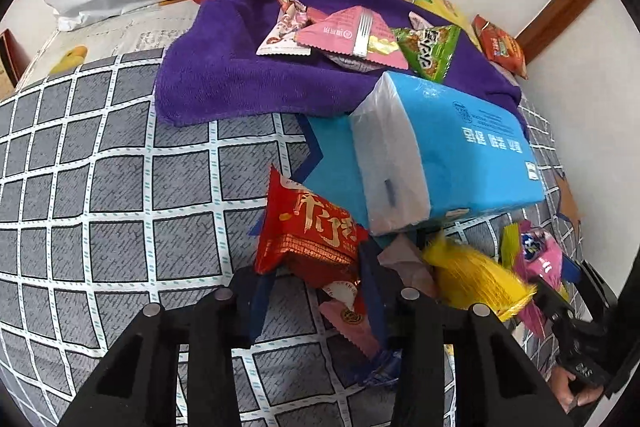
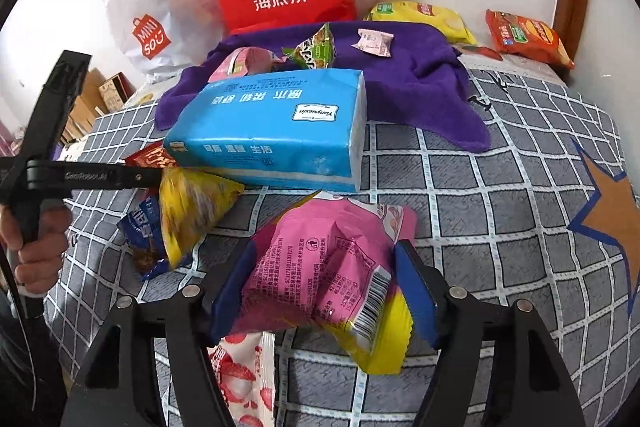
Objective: Organize snacks
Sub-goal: 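Grasp the pink-and-yellow snack bag with the right tool while the left tool grasps the red packet, then carry the pink bag and red packet up over the purple towel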
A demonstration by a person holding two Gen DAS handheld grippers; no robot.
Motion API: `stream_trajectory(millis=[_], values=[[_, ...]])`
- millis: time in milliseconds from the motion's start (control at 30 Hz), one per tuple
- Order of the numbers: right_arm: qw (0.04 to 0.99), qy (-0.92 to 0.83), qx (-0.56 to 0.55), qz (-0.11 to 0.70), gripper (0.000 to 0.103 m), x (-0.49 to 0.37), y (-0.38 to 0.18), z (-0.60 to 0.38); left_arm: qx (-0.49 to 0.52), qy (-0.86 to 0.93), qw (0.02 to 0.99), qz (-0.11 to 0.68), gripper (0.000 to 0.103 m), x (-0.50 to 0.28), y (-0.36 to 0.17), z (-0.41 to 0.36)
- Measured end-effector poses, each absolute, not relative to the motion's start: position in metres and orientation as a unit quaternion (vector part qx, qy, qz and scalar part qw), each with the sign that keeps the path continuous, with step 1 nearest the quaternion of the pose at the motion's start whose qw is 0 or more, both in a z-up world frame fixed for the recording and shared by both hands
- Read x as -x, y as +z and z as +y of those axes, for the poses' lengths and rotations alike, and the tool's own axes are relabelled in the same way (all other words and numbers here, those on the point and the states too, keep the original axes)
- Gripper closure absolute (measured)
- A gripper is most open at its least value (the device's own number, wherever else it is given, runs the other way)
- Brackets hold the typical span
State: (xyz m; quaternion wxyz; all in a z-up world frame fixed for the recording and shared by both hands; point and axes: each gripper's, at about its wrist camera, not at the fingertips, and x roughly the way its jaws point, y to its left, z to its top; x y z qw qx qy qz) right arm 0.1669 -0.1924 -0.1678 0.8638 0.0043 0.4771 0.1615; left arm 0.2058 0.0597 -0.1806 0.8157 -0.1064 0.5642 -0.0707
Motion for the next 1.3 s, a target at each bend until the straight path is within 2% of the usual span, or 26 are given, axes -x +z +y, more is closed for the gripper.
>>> stream_trajectory(millis=[267,500,833,1300], values=[[0.865,0.166,0.002,0.473,0.039,-0.167,-0.162,-0.189,0.124,-0.061,0.825,0.548,0.065,-0.192,-0.168,0.085],[0.869,0.168,-0.004,0.466,0.04,-0.16,-0.15,-0.186,0.14,-0.067,0.83,0.536,0.065,-0.179,-0.151,0.089],[0.888,0.172,-0.007,0.426,0.04,-0.155,-0.106,-0.181,0.138,-0.099,0.844,0.508,0.065,-0.167,-0.114,0.073],[0.907,0.145,-0.028,0.395,0.04,-0.203,-0.063,-0.176,0.123,-0.137,0.859,0.477,0.065,-0.192,-0.064,0.049]])
